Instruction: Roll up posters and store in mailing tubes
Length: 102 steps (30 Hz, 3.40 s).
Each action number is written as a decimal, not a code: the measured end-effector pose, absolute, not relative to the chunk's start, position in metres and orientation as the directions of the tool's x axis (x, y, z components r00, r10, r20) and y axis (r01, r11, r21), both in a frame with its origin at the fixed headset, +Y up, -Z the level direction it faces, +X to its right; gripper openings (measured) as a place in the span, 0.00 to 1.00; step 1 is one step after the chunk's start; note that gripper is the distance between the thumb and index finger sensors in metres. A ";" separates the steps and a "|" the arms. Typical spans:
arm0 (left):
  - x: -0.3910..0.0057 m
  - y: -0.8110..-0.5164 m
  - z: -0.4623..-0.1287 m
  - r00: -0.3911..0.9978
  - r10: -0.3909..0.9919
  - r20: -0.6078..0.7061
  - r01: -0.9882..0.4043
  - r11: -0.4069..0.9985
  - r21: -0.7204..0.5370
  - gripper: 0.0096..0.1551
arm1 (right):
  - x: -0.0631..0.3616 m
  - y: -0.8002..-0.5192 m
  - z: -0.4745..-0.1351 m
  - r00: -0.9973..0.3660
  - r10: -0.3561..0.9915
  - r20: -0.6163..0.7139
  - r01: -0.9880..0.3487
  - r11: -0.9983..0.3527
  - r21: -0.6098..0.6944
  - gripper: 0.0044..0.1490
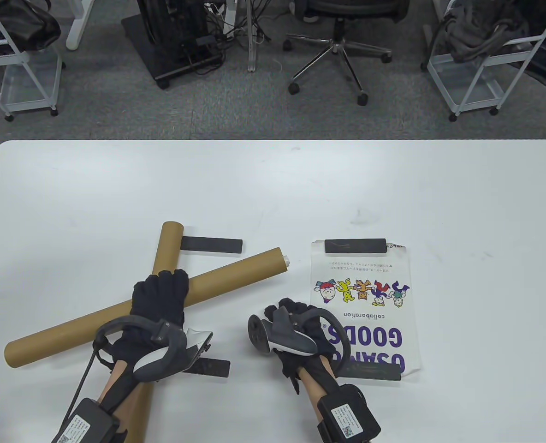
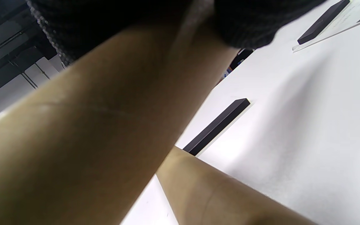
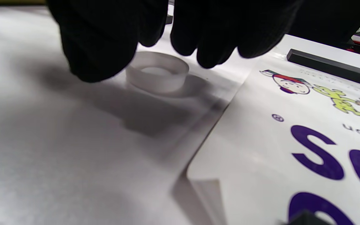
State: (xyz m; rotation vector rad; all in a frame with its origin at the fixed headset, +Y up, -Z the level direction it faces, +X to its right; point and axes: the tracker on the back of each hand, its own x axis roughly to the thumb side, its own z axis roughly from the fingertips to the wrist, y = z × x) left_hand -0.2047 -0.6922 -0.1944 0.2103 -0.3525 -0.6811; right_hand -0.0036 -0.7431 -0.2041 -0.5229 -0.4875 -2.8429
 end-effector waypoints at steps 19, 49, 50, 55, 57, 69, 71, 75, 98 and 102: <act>-0.204 -0.692 -0.192 0.730 -0.636 0.251 0.563 0.767 0.308 0.53 | -0.012 -0.749 -0.199 -0.877 -0.255 0.406 0.344 -0.925 0.163 0.43; -0.178 -0.693 -0.171 0.664 -0.671 0.331 0.529 0.734 0.426 0.53 | 0.166 -0.699 -0.237 -0.347 0.937 -0.045 -0.922 -0.332 0.200 0.43; -0.177 -0.693 -0.171 0.663 -0.670 0.333 0.529 0.734 0.425 0.53 | 0.163 -0.697 -0.237 -0.349 0.936 -0.040 -0.919 -0.334 0.211 0.43; -0.175 -0.694 -0.171 0.662 -0.668 0.339 0.522 0.736 0.431 0.53 | 0.150 -0.691 -0.236 -0.382 0.924 -0.007 -0.897 -0.369 0.242 0.42; -0.175 -0.695 -0.170 0.658 -0.674 0.335 0.527 0.730 0.435 0.53 | 0.146 -0.689 -0.236 -0.382 0.924 -0.003 -0.898 -0.371 0.236 0.41; -0.169 -0.691 -0.171 0.688 -0.648 0.328 0.511 0.753 0.415 0.53 | 0.101 -0.688 -0.223 -0.485 0.869 0.103 -0.847 -0.495 0.192 0.46; -0.172 -0.691 -0.172 0.680 -0.663 0.314 0.520 0.737 0.432 0.53 | 0.096 -0.686 -0.221 -0.577 0.804 0.144 -0.790 -0.594 0.154 0.48; -0.179 -0.692 -0.175 0.699 -0.641 0.316 0.518 0.759 0.394 0.53 | 0.097 -0.688 -0.222 -0.468 0.873 0.137 -0.850 -0.488 0.198 0.49; -0.268 -0.669 -0.230 0.957 -0.285 0.056 0.290 0.945 -0.153 0.53 | 0.107 -0.715 -0.207 -0.930 0.322 0.181 -0.292 -0.941 0.173 0.50; -0.291 -0.673 -0.236 0.972 -0.230 -0.053 0.209 0.942 -0.261 0.53 | 0.104 -0.718 -0.207 -0.931 0.315 0.183 -0.280 -0.940 0.194 0.49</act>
